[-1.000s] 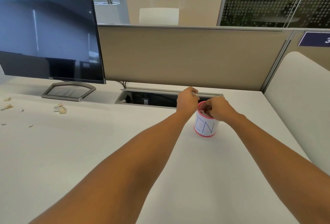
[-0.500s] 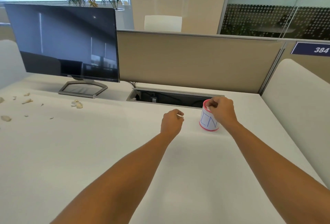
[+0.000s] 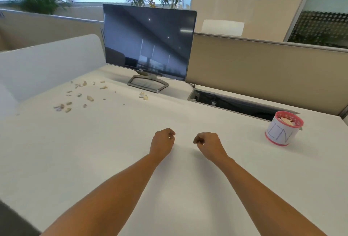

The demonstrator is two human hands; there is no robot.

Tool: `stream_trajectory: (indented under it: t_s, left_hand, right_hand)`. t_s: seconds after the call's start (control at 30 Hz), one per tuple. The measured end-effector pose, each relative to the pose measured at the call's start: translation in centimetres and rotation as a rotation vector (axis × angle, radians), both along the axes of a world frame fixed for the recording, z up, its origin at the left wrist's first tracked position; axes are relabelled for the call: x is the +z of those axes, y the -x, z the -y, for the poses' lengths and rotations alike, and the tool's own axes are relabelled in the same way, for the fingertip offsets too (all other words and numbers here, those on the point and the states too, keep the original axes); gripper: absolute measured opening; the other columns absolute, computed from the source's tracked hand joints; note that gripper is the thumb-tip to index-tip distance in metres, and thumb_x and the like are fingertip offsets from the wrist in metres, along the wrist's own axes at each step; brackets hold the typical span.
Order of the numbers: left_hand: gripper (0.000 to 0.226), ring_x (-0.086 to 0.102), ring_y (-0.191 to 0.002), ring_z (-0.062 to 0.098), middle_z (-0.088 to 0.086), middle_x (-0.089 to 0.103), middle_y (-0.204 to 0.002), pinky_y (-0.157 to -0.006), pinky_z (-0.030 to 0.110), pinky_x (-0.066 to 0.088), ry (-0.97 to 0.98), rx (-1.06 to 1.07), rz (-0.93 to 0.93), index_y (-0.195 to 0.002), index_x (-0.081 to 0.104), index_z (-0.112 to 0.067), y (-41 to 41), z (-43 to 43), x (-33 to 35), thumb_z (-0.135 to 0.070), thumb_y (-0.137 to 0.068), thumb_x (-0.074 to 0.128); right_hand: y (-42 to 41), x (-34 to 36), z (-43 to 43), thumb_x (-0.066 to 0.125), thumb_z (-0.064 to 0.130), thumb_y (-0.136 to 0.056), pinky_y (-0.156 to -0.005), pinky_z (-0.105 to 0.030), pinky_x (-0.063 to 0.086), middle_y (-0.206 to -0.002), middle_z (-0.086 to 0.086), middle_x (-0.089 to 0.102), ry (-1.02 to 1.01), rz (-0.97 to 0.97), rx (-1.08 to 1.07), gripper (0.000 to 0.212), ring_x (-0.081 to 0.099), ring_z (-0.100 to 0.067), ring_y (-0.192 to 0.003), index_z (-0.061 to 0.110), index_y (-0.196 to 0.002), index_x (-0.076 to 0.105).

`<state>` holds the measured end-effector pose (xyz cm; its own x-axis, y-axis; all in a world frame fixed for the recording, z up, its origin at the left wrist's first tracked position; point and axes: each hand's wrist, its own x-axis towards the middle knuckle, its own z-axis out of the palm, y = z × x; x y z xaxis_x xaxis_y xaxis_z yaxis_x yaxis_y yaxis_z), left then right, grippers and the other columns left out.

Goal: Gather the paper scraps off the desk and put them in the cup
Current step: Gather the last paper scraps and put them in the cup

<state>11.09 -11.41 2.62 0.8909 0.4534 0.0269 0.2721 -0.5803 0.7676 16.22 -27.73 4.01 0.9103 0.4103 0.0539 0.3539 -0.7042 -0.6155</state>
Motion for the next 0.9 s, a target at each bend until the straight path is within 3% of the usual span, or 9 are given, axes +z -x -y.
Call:
stream_trajectory:
  t_s: [0.3,0.5,0.67,0.8,0.9]
  left_hand:
    - [0.024,0.063,-0.098,0.02,0.009,0.069,-0.106,-0.077,0.019,0.04,0.032,0.225,0.021,-0.103,0.067,-0.007,4.9,-17.8,-0.4,-0.006,-0.088,0.048]
    - [0.023,0.062,-0.1,0.023,0.012,0.07,-0.104,-0.081,0.017,0.038,0.059,0.486,0.118,-0.102,0.068,-0.005,8.7,-30.0,-0.6,-0.005,-0.088,0.05]
    - [0.027,0.058,-0.111,0.028,0.015,0.066,-0.114,-0.095,0.026,0.039,0.053,0.716,0.158,-0.11,0.065,-0.003,11.1,-39.3,-0.6,-0.003,-0.088,0.05]
    - [0.039,0.047,-0.125,0.033,0.018,0.052,-0.134,-0.107,0.037,0.034,0.051,0.842,0.087,-0.126,0.053,-0.003,12.4,-45.4,-1.6,-0.008,-0.088,0.055]
    - [0.063,0.024,-0.141,0.031,0.02,0.028,-0.15,-0.117,0.041,0.021,0.019,0.834,-0.052,-0.14,0.03,0.003,12.6,-48.9,-2.2,-0.015,-0.087,0.06]
  right_hand:
    - [2.5,-0.8,-16.1,0.042,-0.006,-0.083,-0.07,-0.018,0.038,-0.097,-0.011,0.07,-0.003,-0.062,0.146,0.03,0.053,-0.012,-0.079,0.003,-0.09,0.07]
    - [4.0,-1.3,-27.4,0.042,-0.007,-0.079,-0.071,-0.018,0.04,-0.097,-0.013,0.07,-0.015,-0.113,0.25,0.031,0.056,-0.015,-0.08,0.002,-0.088,0.07]
    - [4.4,-1.7,-34.9,0.045,-0.003,-0.083,-0.079,-0.021,0.043,-0.107,-0.01,0.066,-0.047,-0.147,0.268,0.027,0.06,-0.022,-0.102,0.004,-0.094,0.068]
    - [4.6,-2.2,-39.4,0.05,0.001,-0.084,-0.099,-0.025,0.039,-0.127,-0.007,0.056,-0.045,-0.161,0.286,0.031,0.051,-0.021,-0.118,0.008,-0.112,0.061]
    - [4.5,-2.4,-42.5,0.053,0.006,-0.087,-0.105,-0.022,0.029,-0.141,-0.006,0.043,-0.003,-0.155,0.318,0.039,0.04,-0.021,-0.131,0.01,-0.125,0.052]
